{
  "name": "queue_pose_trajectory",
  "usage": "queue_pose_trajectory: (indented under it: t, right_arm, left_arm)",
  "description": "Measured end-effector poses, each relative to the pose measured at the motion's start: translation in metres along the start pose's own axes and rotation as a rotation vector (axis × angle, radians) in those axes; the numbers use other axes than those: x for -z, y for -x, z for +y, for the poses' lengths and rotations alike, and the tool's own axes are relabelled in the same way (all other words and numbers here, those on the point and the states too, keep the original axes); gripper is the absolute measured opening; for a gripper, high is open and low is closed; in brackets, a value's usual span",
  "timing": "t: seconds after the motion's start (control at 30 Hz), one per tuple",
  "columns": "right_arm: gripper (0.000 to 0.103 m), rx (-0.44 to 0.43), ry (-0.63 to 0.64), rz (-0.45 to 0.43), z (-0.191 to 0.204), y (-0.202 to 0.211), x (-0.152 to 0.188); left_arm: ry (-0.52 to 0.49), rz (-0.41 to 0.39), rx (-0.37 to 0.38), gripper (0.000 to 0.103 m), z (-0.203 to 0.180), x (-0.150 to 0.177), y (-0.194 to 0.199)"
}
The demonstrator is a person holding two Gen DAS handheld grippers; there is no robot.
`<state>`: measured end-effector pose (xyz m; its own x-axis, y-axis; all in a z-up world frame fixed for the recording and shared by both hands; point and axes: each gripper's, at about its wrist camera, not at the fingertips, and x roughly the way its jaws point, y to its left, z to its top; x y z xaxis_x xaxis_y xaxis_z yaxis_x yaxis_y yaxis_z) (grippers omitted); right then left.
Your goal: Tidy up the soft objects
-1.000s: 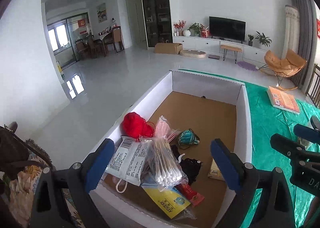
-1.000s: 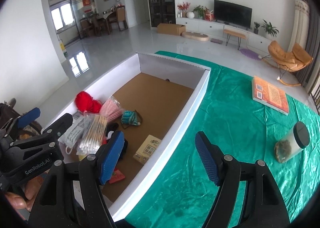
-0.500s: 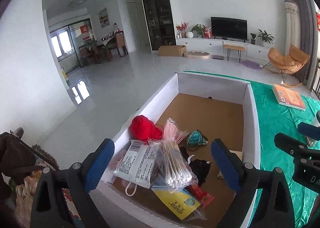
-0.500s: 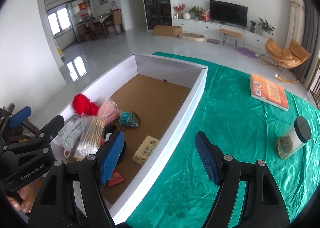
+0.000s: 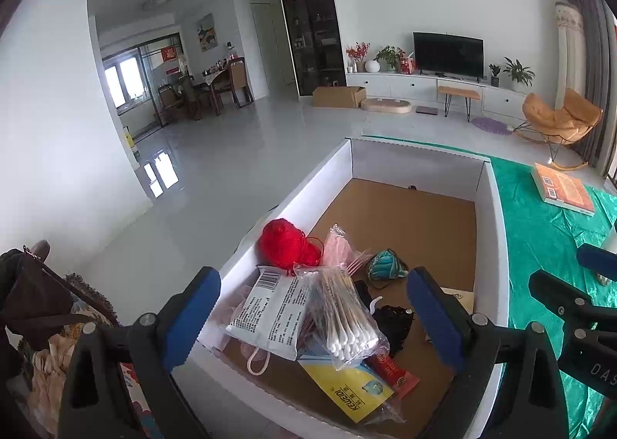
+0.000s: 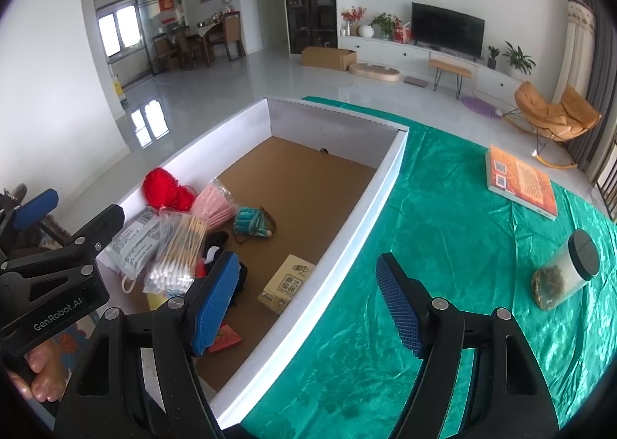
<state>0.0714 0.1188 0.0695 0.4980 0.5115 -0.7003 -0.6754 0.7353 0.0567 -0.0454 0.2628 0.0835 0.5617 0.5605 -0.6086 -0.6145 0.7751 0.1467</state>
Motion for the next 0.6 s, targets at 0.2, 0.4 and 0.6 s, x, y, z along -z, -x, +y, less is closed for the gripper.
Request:
queue_pose_trajectory:
  t: [0.2,0.4,0.6]
  right_arm:
    - [0.077,0.003,0.019,0.004,0.005,0.002,0.000]
    - [0.077,0.004,0.034,0.009,0.010,0.002,-0.002]
    - [0.077,0.006,0.051,0.019,0.016,0.000,-0.001]
  left_arm:
    - [0.015,-0.001,0.002,0.097,0.003,-0.001,0.004]
    - [0.019,-0.008,0.001,0.097,0.005,-0.002,0.007]
    - [0.030,-0.005,0.001,0.097,0.010,-0.001,0.006]
